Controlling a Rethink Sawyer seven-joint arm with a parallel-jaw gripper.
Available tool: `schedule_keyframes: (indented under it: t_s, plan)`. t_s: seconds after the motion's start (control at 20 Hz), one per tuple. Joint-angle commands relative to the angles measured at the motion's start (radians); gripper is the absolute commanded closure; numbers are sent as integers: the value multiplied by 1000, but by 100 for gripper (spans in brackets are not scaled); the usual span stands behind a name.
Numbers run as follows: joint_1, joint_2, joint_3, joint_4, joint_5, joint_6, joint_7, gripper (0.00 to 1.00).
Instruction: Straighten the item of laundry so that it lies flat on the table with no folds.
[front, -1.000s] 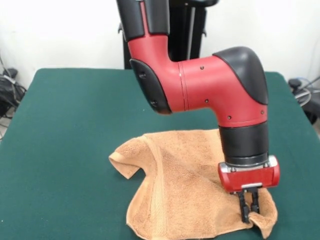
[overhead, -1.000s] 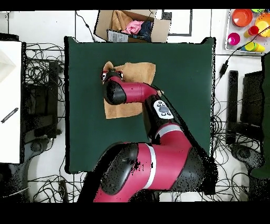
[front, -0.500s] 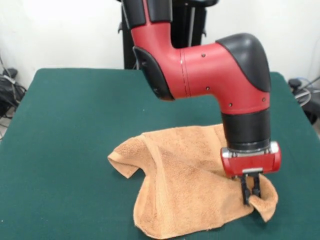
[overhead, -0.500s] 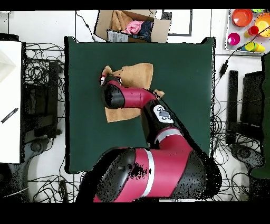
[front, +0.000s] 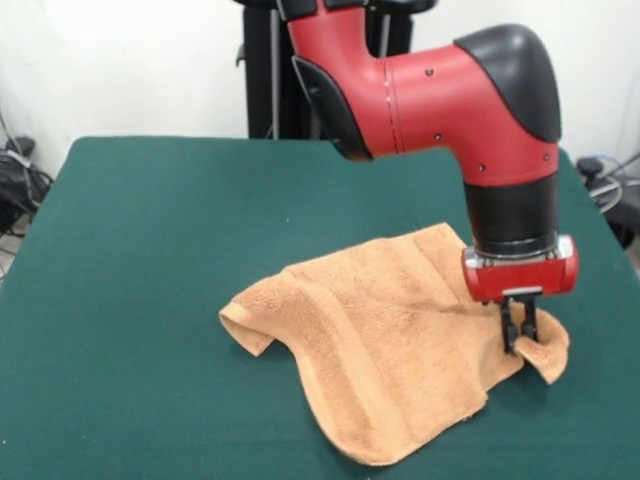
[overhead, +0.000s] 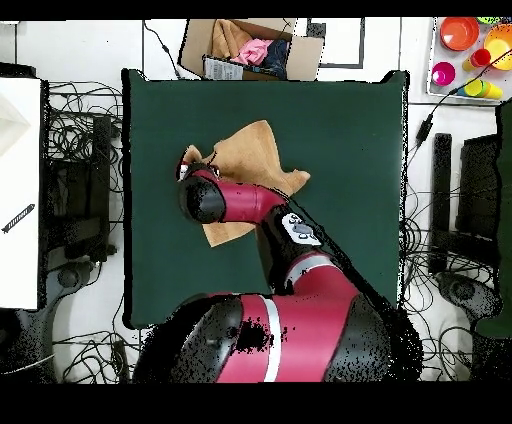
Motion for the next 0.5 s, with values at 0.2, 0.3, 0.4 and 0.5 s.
schedule_keyframes:
  t_s: [0.2, 0.3, 0.4, 0.5]
  plan:
    - [22, 93, 9, 84, 54, -22, 222, 100]
    - [15, 129, 14, 56, 39, -35, 200, 100]
    - [3, 176, 23, 19, 16, -54, 173, 100]
    - [-19, 221, 52, -11, -8, -68, 145, 100]
